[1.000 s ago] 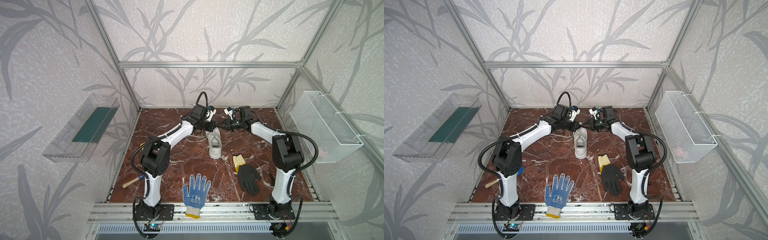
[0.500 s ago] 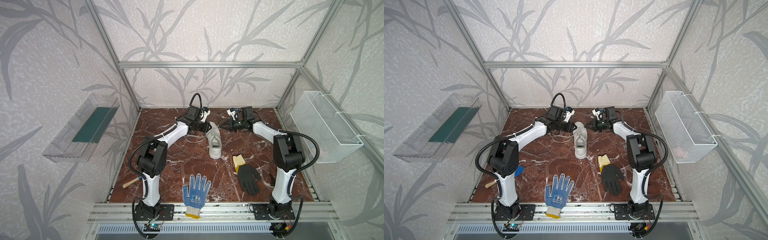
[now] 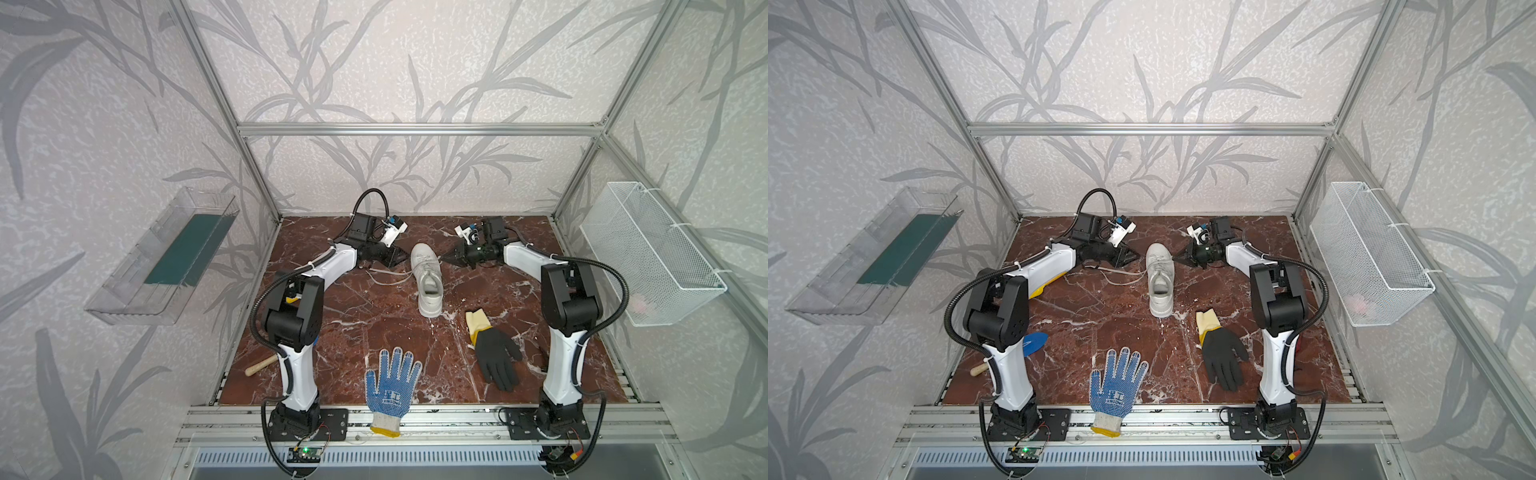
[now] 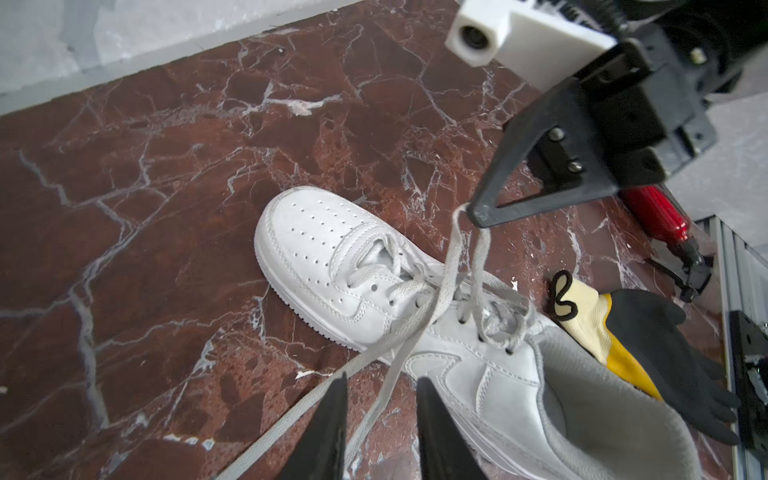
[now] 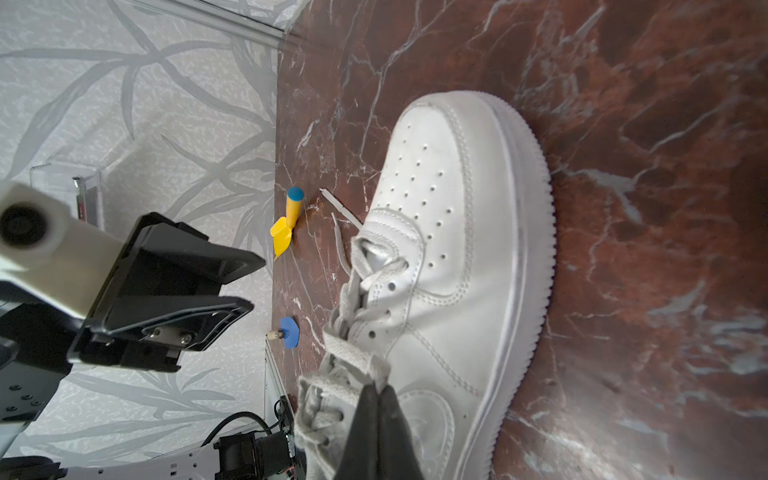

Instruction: Tie the shoes

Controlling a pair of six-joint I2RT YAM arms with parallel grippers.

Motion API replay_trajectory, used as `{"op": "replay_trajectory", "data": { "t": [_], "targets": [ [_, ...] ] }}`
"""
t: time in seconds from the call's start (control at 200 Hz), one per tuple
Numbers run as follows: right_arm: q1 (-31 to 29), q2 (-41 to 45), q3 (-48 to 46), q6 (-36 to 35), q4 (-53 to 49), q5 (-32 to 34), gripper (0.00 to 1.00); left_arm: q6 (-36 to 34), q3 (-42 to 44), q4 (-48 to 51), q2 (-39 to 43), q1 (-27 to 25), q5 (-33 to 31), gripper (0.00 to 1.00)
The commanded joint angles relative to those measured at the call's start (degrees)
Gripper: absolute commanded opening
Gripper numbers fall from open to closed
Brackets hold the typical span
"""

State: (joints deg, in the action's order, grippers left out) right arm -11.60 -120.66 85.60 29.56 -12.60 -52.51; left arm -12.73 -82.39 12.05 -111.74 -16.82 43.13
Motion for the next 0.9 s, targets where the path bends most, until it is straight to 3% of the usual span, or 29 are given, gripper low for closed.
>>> {"op": "replay_trajectory", "data": {
  "t": [0.0, 0.265, 0.76, 0.895],
  "targets": [
    [0.35, -2.37, 3.47, -2.67, -4.70, -0.01, 0.00, -10.20, -0.27, 0.74, -0.85, -0.41, 4.99, 0.31],
    [0.52, -5.76, 7.58, -5.30, -9.97, -0.18, 0.00, -19.37, -5.73, 9.94, -5.02, -0.50, 3.17, 0.31],
    [0.52, -7.44, 9.31, -6.89, -13.01, -1.20, 0.00, -28.30, -8.08, 7.15, -9.45, -0.76, -1.03, 0.25],
    [0.52, -7.67, 10.20, -7.06, -13.75, -1.45, 0.00, -30.57, -10.40, 10.48, -10.80, -1.55, -3.49, 0.26]
  ]
}}
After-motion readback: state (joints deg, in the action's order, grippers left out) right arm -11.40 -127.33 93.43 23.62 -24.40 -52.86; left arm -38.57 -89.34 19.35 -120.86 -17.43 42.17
